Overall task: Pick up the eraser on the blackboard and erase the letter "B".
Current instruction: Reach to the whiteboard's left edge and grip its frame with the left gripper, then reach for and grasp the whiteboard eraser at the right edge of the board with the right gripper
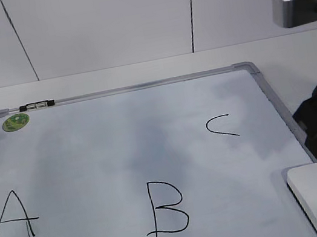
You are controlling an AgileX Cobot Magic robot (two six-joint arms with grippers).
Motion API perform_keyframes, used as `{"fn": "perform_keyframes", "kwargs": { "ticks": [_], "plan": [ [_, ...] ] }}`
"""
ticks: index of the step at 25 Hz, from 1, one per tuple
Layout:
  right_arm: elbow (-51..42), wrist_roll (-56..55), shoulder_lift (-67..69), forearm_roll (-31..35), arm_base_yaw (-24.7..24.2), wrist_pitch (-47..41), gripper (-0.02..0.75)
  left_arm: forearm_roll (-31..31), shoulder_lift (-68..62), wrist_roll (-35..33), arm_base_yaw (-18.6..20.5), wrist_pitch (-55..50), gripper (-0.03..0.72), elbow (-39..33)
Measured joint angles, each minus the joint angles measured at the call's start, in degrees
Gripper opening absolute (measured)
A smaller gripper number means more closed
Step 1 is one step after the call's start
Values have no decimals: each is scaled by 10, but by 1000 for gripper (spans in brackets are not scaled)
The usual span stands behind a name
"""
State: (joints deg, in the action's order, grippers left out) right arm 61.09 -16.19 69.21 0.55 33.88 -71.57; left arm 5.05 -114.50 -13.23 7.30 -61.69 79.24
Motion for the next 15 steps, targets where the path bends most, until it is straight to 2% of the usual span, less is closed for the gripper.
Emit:
{"fn": "perform_keyframes", "kwargs": {
  "ticks": [15],
  "plan": [
    [0, 0, 0, 0, 0, 0, 214, 8, -21, 0, 0, -2, 239, 2]
  ]
}}
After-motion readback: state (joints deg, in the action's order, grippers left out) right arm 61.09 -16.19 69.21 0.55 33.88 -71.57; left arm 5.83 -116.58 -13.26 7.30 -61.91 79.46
